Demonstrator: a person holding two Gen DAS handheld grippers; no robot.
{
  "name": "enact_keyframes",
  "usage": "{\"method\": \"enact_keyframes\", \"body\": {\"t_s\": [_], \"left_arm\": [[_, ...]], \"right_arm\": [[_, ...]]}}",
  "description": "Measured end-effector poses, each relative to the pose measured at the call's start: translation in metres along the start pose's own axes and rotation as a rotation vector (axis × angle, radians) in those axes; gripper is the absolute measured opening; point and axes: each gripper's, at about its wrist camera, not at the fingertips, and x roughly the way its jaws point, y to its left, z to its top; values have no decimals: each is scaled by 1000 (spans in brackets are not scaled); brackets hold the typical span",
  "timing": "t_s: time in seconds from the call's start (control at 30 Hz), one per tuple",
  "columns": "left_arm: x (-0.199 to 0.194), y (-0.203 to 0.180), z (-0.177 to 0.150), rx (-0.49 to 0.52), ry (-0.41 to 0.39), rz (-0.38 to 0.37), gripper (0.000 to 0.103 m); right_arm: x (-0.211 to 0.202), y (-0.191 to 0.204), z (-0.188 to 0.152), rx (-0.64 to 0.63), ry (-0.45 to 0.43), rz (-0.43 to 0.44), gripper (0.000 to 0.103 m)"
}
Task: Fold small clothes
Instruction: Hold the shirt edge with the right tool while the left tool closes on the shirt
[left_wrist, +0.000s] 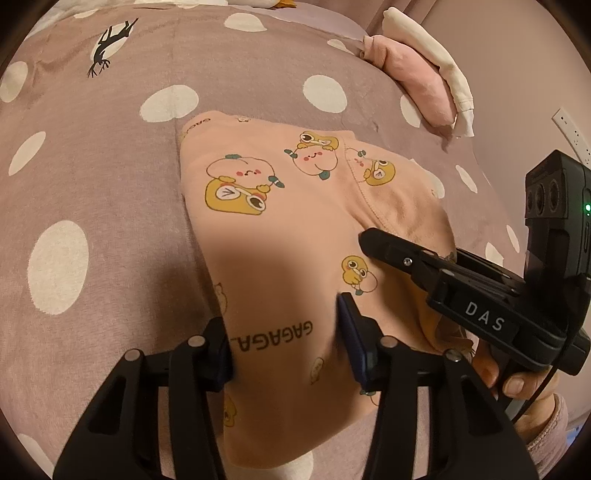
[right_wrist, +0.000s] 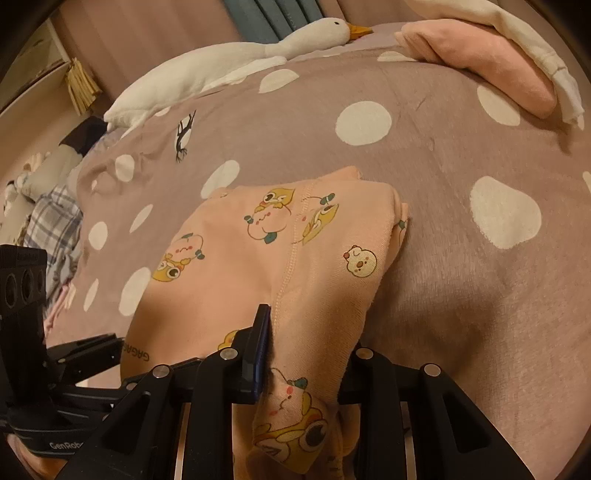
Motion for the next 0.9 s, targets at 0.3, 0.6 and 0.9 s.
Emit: {"method": "enact_keyframes", "body": {"t_s": [0.3, 0.6, 0.9], "left_arm": [[-3, 0, 0, 5, -5, -5, 41], [-8, -2, -1, 5, -20, -15, 34], [-14, -6, -2, 10, -37, -19, 31]], "right_arm": [[-4, 7, 1, -21, -17, 1, 26], [-11, 15, 1, -37, -43, 20, 24], [-19, 25, 2, -62, -73, 39, 23]]}}
